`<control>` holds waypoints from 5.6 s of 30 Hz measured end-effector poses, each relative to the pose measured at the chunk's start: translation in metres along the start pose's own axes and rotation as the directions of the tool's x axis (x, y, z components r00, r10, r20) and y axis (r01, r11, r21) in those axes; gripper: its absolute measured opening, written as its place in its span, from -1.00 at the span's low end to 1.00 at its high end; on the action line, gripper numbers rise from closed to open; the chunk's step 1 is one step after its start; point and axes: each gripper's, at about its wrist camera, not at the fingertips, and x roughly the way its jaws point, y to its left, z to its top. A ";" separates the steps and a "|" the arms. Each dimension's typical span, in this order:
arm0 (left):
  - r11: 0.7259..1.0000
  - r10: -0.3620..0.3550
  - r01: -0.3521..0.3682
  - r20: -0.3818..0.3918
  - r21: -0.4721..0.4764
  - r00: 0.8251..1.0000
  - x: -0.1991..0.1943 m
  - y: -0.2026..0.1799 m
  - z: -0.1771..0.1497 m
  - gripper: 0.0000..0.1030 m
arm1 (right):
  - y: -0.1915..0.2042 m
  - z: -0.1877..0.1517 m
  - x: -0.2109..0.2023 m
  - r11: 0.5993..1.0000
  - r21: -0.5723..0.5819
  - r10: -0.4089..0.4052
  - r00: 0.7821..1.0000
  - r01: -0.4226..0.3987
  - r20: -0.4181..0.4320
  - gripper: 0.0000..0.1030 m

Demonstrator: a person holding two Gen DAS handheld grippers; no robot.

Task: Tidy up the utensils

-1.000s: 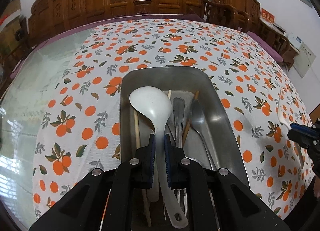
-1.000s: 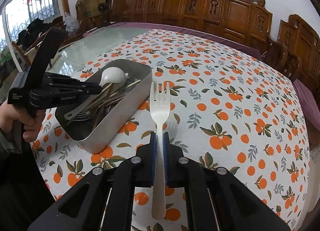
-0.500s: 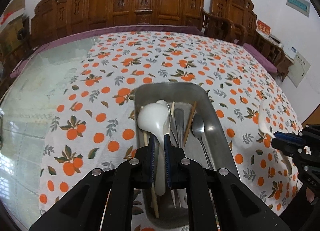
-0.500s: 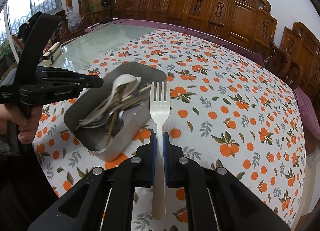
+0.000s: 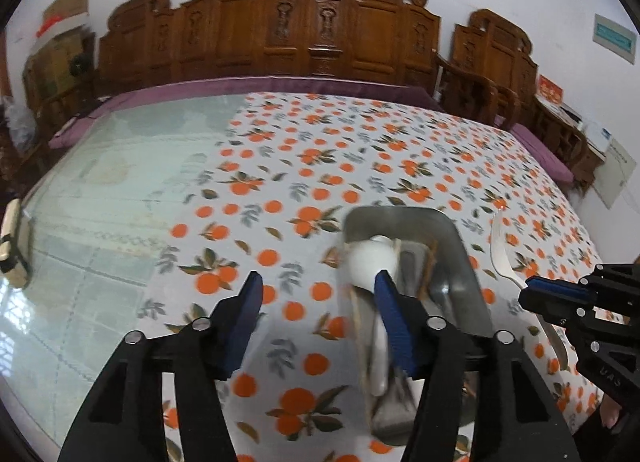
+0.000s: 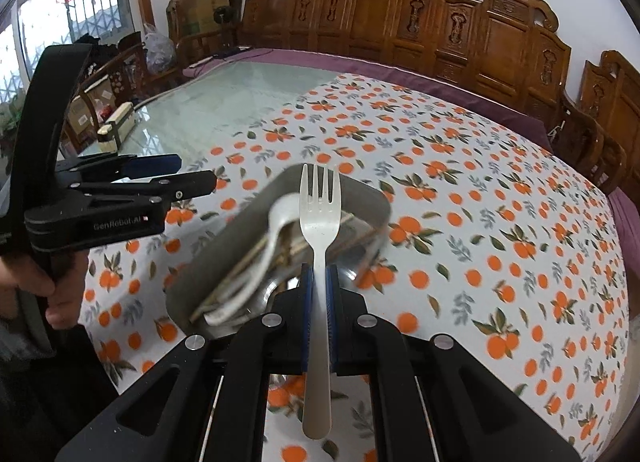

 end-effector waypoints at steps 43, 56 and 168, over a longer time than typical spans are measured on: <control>0.997 0.065 -0.065 -0.001 -0.034 0.998 0.000 0.023 0.001 0.73 | -0.007 0.009 0.050 0.992 0.114 0.042 0.999 -0.044 0.026 -0.64; 0.997 0.047 -0.048 0.016 0.057 0.999 -0.009 -0.022 -0.005 0.85 | -0.043 -0.026 -0.044 0.979 0.181 -0.114 0.984 0.088 0.136 0.72; 0.995 -0.045 0.006 0.395 0.100 0.917 -0.311 -0.150 -0.036 0.85 | 0.002 -0.100 -0.340 0.916 0.325 -0.373 0.796 0.235 0.477 0.95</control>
